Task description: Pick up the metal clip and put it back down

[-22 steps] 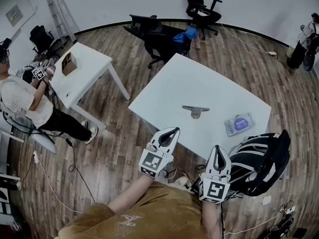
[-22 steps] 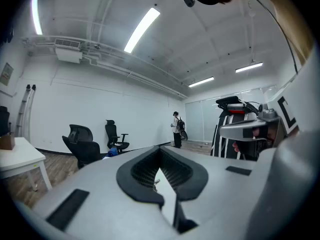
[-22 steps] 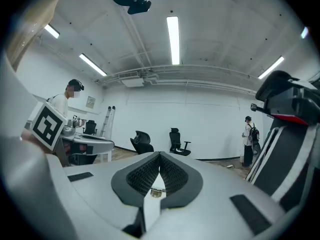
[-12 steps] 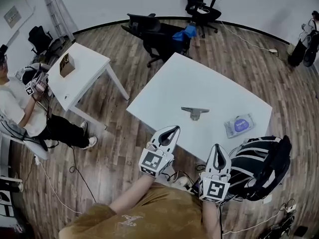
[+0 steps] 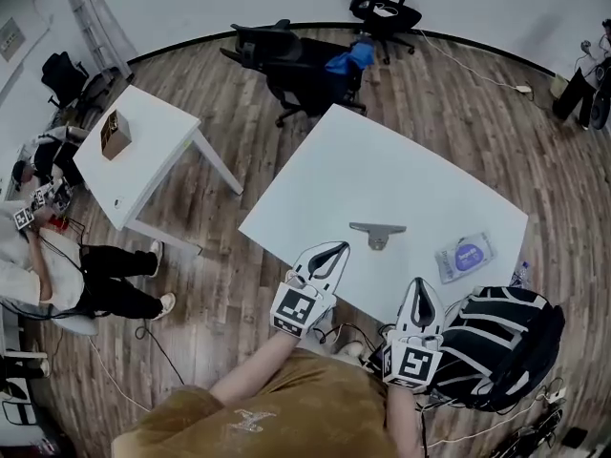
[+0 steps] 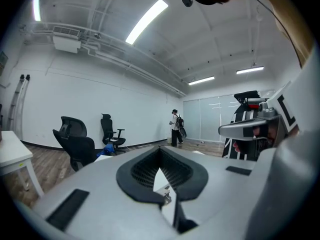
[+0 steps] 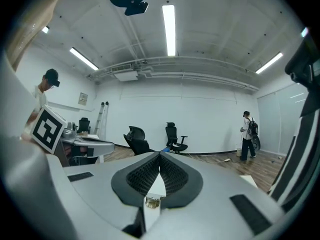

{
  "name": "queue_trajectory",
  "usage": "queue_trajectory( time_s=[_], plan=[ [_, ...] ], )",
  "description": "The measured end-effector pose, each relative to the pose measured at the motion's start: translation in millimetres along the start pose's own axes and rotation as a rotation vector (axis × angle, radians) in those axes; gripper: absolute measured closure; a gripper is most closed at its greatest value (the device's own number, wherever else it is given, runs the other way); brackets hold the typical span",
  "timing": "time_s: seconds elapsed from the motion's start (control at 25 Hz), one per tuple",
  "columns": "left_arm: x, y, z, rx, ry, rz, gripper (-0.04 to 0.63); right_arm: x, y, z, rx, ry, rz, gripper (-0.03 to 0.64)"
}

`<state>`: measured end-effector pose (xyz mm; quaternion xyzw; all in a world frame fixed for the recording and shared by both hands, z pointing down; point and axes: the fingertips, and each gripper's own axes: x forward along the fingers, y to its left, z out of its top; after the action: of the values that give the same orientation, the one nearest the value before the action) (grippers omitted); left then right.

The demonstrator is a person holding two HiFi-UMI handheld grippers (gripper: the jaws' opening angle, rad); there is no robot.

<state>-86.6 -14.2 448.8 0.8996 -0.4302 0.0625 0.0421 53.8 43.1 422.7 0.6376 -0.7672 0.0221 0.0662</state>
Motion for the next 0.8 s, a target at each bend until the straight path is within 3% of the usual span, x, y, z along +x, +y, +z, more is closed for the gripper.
queue_trajectory(
  time_s=[0.32,0.56,0.8],
  plan=[
    [42,33,-23,0.034,0.07,-0.038,0.598,41,-16,-9,0.017,0.037,-0.065,0.611],
    [68,35,-35,0.075,0.086,-0.061,0.598,60,-29,-23,0.029,0.085,-0.032,0.611],
    [98,29,-78,0.225,0.226,-0.1,0.598,70,-43,-37,0.059,0.114,-0.036,0.611]
  ],
)
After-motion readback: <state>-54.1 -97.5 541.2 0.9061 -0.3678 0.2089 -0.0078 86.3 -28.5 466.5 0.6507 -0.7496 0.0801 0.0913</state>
